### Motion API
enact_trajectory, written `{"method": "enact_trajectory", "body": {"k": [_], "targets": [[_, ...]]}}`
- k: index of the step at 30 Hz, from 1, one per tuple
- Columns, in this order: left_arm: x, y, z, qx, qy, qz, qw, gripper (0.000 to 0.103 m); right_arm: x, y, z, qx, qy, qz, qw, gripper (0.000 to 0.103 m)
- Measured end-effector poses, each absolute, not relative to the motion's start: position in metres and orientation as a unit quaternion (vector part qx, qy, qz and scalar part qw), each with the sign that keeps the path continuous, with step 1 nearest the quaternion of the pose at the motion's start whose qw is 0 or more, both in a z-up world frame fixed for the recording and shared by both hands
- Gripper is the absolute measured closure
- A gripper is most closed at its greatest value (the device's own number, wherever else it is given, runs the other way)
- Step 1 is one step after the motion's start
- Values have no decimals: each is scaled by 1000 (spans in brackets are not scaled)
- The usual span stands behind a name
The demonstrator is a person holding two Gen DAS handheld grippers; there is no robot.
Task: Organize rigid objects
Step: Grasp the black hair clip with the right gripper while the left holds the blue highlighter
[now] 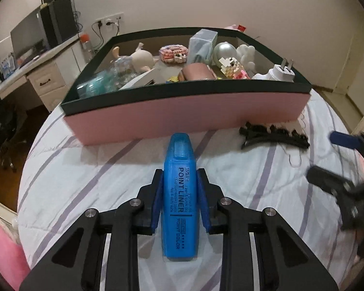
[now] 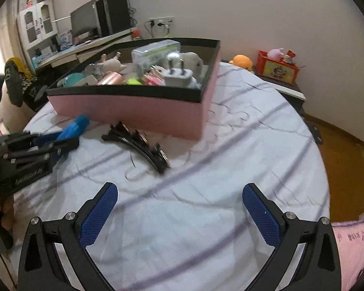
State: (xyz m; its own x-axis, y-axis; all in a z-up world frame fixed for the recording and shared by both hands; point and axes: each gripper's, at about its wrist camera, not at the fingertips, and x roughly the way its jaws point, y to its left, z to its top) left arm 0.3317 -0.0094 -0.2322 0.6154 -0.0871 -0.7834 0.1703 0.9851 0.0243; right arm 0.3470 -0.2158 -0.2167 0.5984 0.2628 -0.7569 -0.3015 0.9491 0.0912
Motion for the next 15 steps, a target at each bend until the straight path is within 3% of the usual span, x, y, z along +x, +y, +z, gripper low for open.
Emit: {"method": "enact_trajectory", "body": {"k": [4,9,11,12,15], "targets": [[317,4,-232,48,433,-82,896,76,359,-199,-219,-46,431,170,885,1],[298,17,-232,50,431,-88,896,76,362,-178,-222,-76,432,178,881,15],[294,20,-233,47,429,-90,898,75,360,-176,-221,-76,426,183,883,30],[293,20,-233,45,428,-91,898,75,359,-176,-219,-73,424,185,884,47],[295,20,-233,42,429,-90,898,74,355,-177,-218,-65,422,191,884,66]]}}
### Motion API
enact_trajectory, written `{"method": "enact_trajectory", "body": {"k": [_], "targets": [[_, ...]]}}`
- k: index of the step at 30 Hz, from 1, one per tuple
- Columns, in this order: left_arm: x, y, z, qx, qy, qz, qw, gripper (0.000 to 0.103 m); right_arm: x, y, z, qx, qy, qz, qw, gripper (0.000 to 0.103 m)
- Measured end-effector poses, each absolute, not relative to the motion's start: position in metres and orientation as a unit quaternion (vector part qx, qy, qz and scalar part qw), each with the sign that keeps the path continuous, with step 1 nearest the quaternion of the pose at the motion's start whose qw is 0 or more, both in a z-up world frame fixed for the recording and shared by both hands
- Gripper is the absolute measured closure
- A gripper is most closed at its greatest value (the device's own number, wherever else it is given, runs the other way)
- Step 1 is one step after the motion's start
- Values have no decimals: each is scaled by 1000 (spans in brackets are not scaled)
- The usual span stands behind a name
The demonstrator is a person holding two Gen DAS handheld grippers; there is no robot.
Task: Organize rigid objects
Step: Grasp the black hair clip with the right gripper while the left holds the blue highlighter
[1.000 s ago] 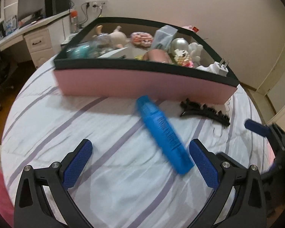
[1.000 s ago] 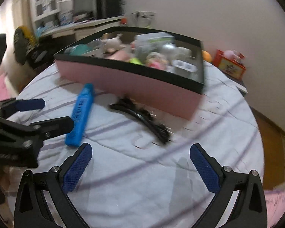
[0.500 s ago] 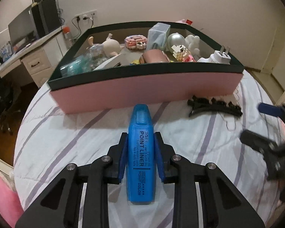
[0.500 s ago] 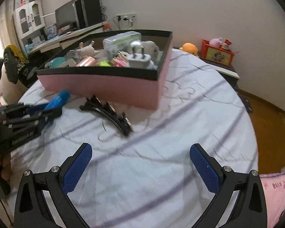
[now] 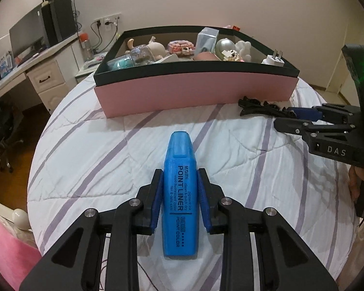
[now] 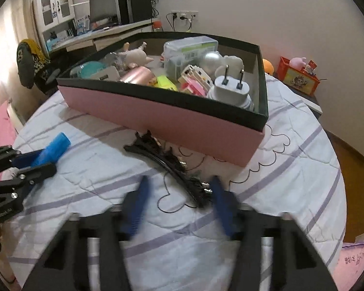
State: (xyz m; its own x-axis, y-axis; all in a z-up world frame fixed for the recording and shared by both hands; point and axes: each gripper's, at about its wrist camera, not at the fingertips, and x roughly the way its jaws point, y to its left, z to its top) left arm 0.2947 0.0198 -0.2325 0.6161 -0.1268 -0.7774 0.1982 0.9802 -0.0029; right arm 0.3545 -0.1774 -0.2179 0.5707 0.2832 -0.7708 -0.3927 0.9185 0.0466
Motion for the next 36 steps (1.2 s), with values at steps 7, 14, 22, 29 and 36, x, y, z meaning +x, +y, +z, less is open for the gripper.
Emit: {"method": "enact_trajectory", "body": {"k": [7,14,22,29,36], "targets": [[291,21,-235,26,424,-110,898,49,315,-178,-216,-45,430,183,883,86],[287,18,-237,29,421,-104,900,42,285,-175,-213,-25,423,165,891,85],[282,32,-236,6,409,-82,909,69,309,-163,-214,-61,416,153,894,53],[289,26,-236,18,412,-79,907,69,324,-155,-219,-71,423,164,889,52],[287,19,-235,37,401,-75,912,76,314,-154,-218,-64,412,181,891,85]]}}
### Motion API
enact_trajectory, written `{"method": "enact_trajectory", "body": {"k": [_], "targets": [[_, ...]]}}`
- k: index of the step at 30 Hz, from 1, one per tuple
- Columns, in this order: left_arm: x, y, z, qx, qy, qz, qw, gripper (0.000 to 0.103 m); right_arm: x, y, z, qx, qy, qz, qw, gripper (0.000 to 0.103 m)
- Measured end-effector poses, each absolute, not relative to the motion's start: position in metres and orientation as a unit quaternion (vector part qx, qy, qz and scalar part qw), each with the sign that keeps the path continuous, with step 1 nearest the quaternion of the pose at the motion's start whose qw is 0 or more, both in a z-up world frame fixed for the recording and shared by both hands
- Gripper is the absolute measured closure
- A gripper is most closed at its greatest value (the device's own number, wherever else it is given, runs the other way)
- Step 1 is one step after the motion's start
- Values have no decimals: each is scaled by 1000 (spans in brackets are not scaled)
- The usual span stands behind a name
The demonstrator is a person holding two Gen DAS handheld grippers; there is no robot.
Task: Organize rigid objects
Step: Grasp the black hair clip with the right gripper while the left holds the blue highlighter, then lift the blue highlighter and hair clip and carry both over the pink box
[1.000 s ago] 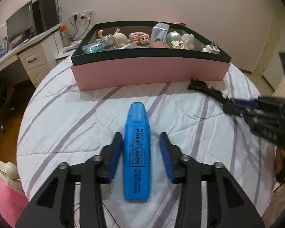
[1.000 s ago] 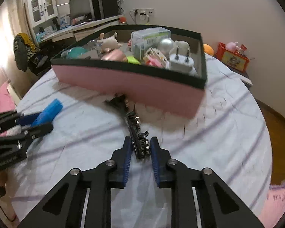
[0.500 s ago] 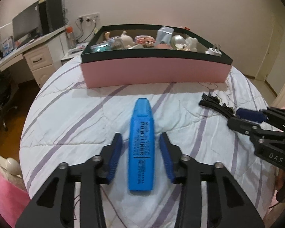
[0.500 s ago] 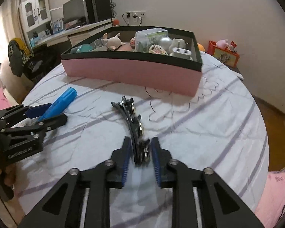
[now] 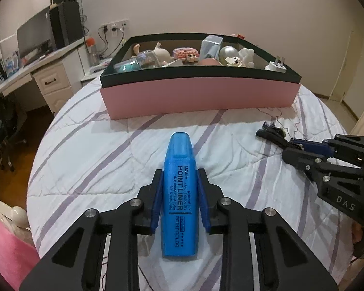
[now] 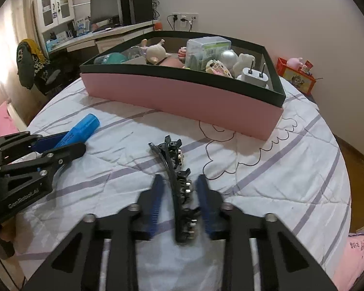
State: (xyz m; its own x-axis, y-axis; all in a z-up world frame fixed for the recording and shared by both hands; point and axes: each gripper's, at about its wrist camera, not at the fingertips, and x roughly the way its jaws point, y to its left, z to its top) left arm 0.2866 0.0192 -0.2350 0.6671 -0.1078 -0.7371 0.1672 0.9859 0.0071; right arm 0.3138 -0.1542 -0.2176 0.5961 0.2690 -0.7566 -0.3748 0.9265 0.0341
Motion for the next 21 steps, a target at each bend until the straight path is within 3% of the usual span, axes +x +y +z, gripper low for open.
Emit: {"method": "enact_trajectory", "body": {"k": [8,21], "targets": [[279,18,-230,23,394,-88,915,76,296,-166,-213,-15,396,169,902,85],[276,11,-235,38,399,-88,912,76,303,-157,-219,-40,410,142,900,82]]}}
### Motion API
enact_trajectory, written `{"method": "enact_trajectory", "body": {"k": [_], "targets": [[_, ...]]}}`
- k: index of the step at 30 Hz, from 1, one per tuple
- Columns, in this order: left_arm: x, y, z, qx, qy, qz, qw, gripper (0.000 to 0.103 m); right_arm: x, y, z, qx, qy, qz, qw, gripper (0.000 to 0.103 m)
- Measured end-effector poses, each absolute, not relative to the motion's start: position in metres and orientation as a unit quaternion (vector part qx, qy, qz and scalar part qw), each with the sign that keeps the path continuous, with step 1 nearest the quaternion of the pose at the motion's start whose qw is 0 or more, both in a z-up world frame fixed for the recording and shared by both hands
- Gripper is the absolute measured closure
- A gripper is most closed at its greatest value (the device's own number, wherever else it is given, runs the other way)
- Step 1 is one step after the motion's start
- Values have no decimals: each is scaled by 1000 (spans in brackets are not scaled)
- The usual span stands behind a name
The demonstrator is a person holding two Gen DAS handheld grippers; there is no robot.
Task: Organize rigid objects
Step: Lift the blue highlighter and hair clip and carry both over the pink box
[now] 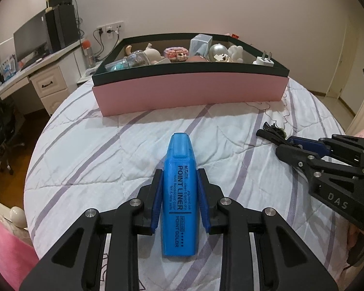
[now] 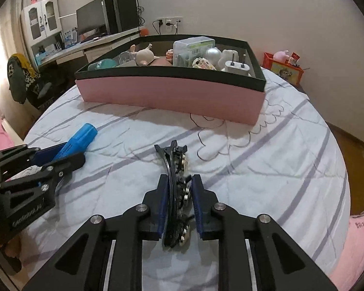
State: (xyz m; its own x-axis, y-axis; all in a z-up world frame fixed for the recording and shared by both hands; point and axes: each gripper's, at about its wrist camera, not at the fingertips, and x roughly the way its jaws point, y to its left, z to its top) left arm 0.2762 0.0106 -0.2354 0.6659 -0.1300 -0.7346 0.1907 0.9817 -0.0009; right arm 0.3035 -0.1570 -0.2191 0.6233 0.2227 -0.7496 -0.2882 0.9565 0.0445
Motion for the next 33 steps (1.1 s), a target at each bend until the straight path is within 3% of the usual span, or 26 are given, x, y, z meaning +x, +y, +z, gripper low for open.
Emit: {"method": "enact_trajectory", "body": {"k": [8,17,33], "targets": [[275,12,-235,34,393,-91,914,76,297,-155,-218,-54,399,140,905,84],[264,13,-216,15,369,-105,923,76,273,-170,-193,21,351,167,921,84],[198,-6,-100,37,189,-63,979,76,209,-182,-99,35,186,140,972,84]]}}
